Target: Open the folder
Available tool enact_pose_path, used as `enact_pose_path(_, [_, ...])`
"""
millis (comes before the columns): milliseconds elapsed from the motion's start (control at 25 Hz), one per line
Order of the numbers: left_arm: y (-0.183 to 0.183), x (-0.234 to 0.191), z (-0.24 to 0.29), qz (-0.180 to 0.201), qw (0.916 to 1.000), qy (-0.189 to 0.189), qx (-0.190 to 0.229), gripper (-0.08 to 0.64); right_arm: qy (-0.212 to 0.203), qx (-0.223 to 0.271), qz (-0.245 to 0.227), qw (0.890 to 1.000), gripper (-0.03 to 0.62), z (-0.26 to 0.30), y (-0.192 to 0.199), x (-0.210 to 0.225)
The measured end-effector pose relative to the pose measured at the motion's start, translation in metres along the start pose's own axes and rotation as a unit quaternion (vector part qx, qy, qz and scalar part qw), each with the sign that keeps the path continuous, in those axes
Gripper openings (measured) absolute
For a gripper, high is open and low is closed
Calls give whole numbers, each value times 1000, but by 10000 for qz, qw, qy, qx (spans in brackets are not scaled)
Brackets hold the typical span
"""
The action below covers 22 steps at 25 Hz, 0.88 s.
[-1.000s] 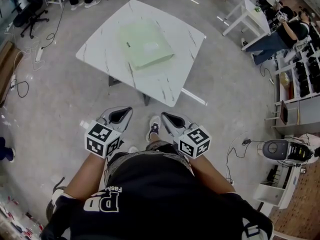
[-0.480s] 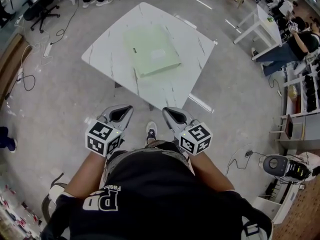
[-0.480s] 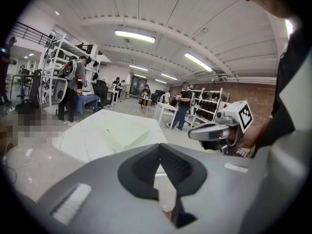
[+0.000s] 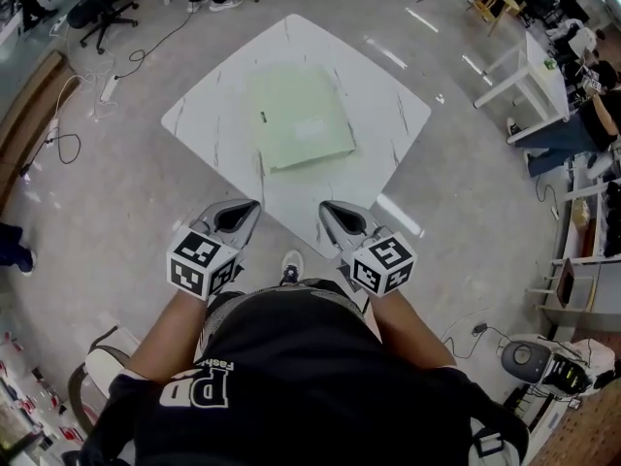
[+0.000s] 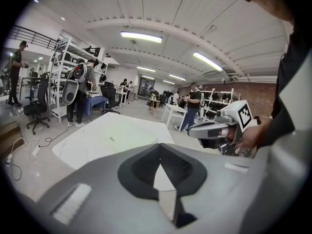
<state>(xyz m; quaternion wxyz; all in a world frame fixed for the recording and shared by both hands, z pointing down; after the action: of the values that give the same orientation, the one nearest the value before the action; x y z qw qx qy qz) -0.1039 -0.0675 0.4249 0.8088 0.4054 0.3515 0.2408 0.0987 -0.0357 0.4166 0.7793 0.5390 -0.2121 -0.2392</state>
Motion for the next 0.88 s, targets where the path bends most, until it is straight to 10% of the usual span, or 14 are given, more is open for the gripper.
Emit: enact_pose_path(880, [-14,-26,74,-16,9956,-889,-285,52,-812,13,26,9967,0,51,13,85])
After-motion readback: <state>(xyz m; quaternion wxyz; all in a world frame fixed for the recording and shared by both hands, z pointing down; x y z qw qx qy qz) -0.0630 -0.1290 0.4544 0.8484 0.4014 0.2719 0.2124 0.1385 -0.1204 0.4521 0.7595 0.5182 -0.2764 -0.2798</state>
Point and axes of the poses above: the fingertips, and each gripper's own axes: z forward along the fingers, x to its right, y out of its underside, the point moved 6 cm from there along -z, backward along the fingers, and after that the axes turned 10 degrees about -z, right-handed, at the moved point
